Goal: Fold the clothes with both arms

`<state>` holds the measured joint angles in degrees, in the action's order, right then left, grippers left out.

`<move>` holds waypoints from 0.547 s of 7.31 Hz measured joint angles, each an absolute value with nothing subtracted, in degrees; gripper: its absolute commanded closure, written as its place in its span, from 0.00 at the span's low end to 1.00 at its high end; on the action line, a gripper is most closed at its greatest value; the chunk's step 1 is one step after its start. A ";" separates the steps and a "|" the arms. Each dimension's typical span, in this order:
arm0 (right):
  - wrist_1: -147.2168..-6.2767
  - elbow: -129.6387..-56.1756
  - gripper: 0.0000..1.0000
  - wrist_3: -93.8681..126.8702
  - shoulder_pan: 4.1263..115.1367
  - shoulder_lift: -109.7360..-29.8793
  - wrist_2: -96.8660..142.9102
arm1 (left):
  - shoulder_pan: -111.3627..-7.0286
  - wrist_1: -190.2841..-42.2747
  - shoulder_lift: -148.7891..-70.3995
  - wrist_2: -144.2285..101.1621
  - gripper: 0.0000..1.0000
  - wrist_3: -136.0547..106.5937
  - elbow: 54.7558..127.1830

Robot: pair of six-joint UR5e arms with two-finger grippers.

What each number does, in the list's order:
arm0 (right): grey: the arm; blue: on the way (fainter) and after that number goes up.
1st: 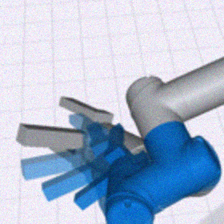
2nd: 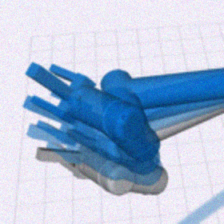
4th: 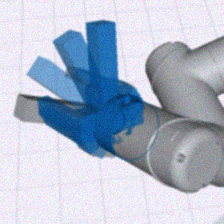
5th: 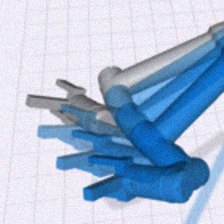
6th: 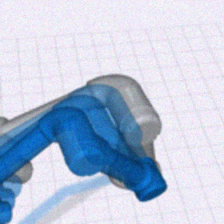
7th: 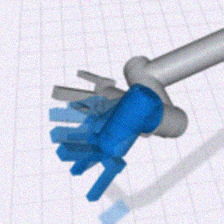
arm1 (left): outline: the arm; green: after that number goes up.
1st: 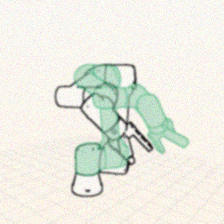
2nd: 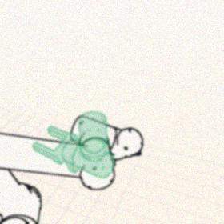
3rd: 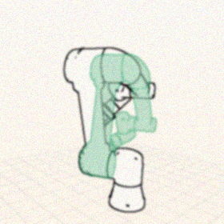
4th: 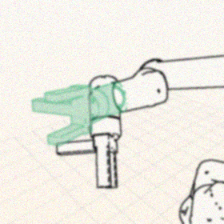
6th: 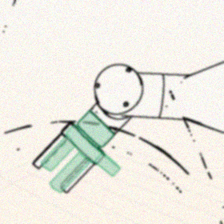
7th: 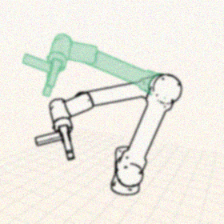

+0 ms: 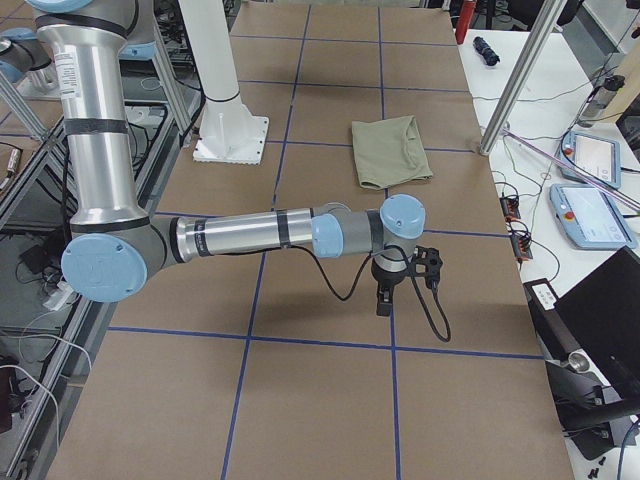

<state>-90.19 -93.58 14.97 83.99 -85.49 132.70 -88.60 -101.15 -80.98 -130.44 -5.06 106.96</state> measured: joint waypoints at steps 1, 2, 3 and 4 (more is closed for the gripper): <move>-90.16 -93.55 0.00 14.95 83.88 -85.50 132.38 | -88.47 -100.74 -79.95 -130.45 0.00 -5.06 105.94; -90.16 -93.53 0.00 14.93 83.75 -85.54 132.25 | -88.42 -100.59 -79.36 -130.55 0.00 -4.99 104.76; -90.20 -93.53 0.00 14.85 83.62 -85.57 132.23 | -88.39 -100.57 -78.64 -130.63 0.00 -4.95 104.64; -90.28 -93.54 0.00 14.76 83.50 -85.62 132.28 | -88.36 -100.57 -77.70 -130.69 0.00 -4.93 104.86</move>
<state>-90.28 -93.54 14.76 83.50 -85.62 132.28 -88.36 -100.57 -77.70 -130.69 -4.93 104.86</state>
